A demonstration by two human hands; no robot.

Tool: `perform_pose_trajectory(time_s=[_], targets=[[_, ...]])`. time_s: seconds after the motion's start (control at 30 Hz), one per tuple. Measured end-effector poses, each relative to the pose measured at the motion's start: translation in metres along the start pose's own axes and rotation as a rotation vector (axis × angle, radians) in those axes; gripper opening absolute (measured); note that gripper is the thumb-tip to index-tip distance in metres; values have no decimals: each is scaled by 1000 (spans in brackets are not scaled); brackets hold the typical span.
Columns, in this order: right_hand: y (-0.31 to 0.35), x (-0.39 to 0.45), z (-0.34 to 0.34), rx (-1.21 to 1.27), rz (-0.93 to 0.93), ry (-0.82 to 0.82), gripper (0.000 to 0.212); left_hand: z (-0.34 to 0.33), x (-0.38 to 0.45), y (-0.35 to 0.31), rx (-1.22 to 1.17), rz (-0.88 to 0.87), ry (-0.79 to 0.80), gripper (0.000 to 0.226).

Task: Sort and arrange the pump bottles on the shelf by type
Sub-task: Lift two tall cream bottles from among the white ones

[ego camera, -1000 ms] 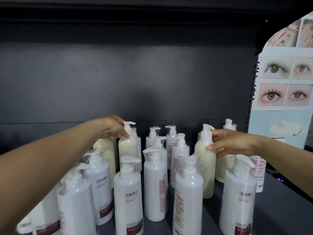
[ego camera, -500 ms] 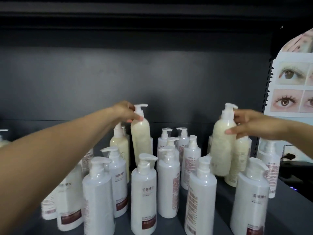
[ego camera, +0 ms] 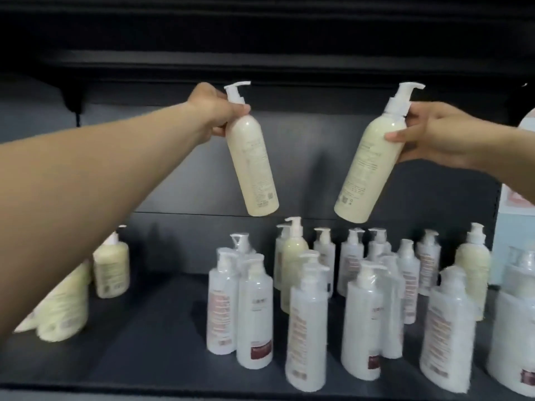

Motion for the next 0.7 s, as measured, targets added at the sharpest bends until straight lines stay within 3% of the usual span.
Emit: perform_pose_trajectory(time_s=[0.17, 0.33, 0.47, 0.63, 0.7], targets=[[43, 29, -114, 129, 9, -25, 25, 96, 15, 21, 101, -50, -51, 39], [64, 63, -213, 166, -39, 8, 34, 149, 35, 73, 231, 3, -14, 41], [52, 89, -275, 123, -85, 112, 38, 171, 51, 127, 293, 52, 33, 41], [20, 116, -328, 4, -139, 236, 43, 165, 71, 186, 369, 87, 172, 22], [6, 126, -346, -73, -159, 296, 44, 158, 79, 206, 443, 88, 232, 34]])
Point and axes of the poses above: each hand's wrist, its own x-axis towards the middle knuckle, its own z-axis out of the back of the hand, y = z × x, the point moved 8 cm from there along x, towards the middle knuckle, and after that the axes turned 5 degrees about -x, right-handed, at the moved point
